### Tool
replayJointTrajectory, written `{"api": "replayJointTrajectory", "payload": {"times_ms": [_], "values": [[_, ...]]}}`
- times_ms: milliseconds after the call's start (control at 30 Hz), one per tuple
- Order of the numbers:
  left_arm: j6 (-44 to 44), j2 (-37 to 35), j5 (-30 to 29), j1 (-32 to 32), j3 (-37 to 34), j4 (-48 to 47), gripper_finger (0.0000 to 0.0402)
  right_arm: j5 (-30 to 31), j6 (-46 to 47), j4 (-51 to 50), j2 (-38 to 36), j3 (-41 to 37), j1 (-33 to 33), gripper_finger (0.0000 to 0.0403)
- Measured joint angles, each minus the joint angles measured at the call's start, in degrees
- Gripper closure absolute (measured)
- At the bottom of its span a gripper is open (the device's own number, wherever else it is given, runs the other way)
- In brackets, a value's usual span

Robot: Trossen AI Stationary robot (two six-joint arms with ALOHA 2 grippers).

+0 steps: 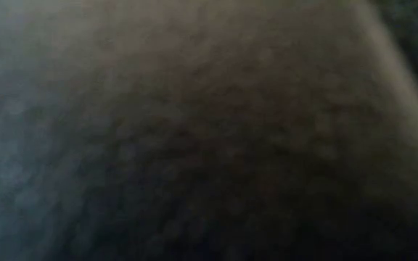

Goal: Pick and place slides into the shelf
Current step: Put the black slipper under the shelf

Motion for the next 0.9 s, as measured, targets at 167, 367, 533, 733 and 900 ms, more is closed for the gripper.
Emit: {"api": "replayJointTrajectory", "payload": {"times_ms": [167, 367, 533, 733, 900], "values": [[-1.0, 0.0, 2.4, -0.1, 0.0, -3.5, 0.0197, 0.0, -2.3, 0.6, 4.7, 0.0, 1.2, 0.0403], [-7.9, 0.4, 6.6, -0.1, 0.0, -8.7, 0.0197, -0.5, -2.9, 3.4, 6.9, 0.0, 1.3, 0.0403], [-9.8, 1.1, 8.3, 0.0, 0.0, -10.0, 0.0197, -1.3, -3.7, 6.3, 7.4, 0.0, 1.2, 0.0403], [-11.2, 2.5, 10.1, 1.9, 0.0, -10.1, 0.0197, -2.9, -3.7, 8.7, 7.6, 0.0, 2.4, 0.0403], [-12.2, 3.3, 12.4, 3.7, 0.0, -9.1, 0.0197, -2.5, -3.7, 9.6, 7.7, 0.0, 4.0, 0.0403]]}}
